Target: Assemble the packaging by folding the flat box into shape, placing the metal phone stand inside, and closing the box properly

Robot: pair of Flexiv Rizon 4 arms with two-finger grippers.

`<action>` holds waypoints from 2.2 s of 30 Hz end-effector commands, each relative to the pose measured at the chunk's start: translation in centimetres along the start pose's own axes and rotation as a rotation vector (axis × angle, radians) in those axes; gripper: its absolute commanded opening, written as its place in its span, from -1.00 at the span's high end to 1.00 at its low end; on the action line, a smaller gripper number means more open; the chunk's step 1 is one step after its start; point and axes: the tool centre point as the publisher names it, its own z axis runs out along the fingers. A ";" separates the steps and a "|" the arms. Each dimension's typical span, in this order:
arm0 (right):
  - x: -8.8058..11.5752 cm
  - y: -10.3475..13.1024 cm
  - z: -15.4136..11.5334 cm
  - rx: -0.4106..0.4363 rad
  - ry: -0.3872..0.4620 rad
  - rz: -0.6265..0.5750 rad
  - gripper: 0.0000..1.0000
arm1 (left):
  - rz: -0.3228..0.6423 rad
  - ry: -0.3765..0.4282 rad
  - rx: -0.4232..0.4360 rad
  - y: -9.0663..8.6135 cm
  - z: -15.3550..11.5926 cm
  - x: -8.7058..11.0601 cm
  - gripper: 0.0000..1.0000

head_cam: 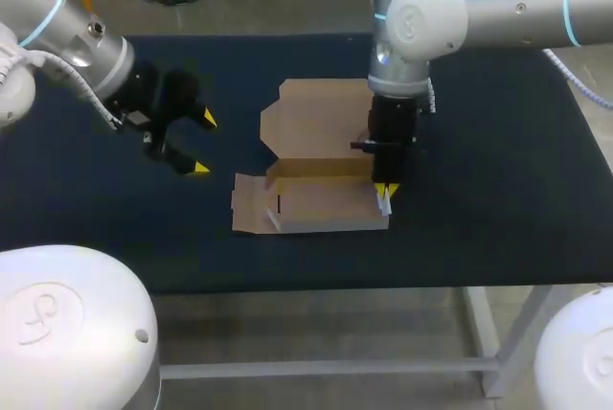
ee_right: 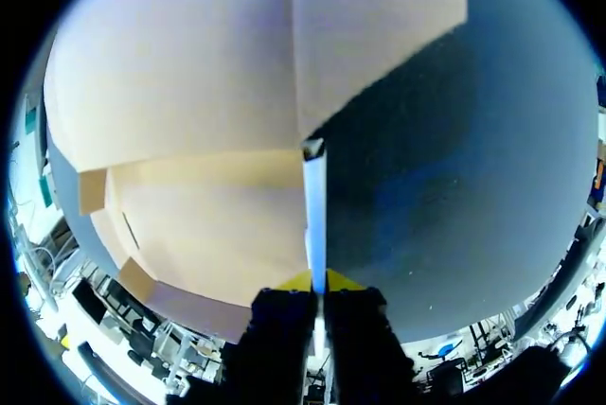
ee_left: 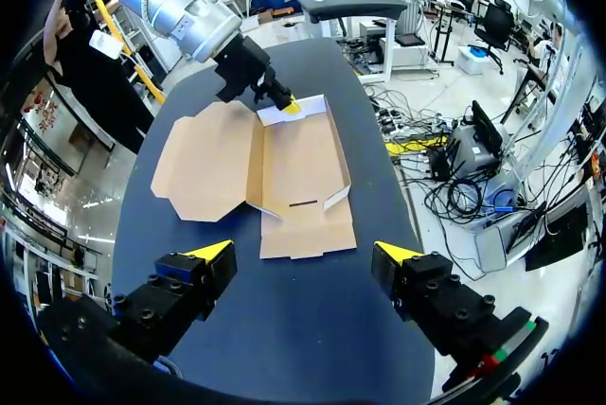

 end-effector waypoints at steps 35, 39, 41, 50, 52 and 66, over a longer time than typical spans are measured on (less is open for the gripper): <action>-0.3 0.7 0.7 -0.205 -0.018 0.052 0.76 | 0.000 0.003 -0.004 -0.1 -0.1 0.0 -1.00; -0.3 1.0 0.7 -0.218 -0.025 0.065 0.77 | 0.000 0.003 -0.004 -0.1 -0.1 0.0 -1.00; -0.3 1.0 0.7 -0.225 -0.027 0.067 0.76 | 0.000 0.003 -0.004 -0.1 -0.1 0.0 -1.00; -0.1 1.5 0.8 -0.272 -0.014 0.077 0.72 | 0.000 0.003 -0.004 -0.1 -0.1 0.0 -1.00; -0.1 1.6 0.8 -0.282 -0.014 0.083 0.73 | 0.000 0.003 -0.004 -0.1 -0.1 0.0 -1.00; 0.3 1.9 0.9 -0.321 -0.021 0.087 0.75 | 0.000 0.003 -0.004 -0.1 -0.1 0.0 -1.00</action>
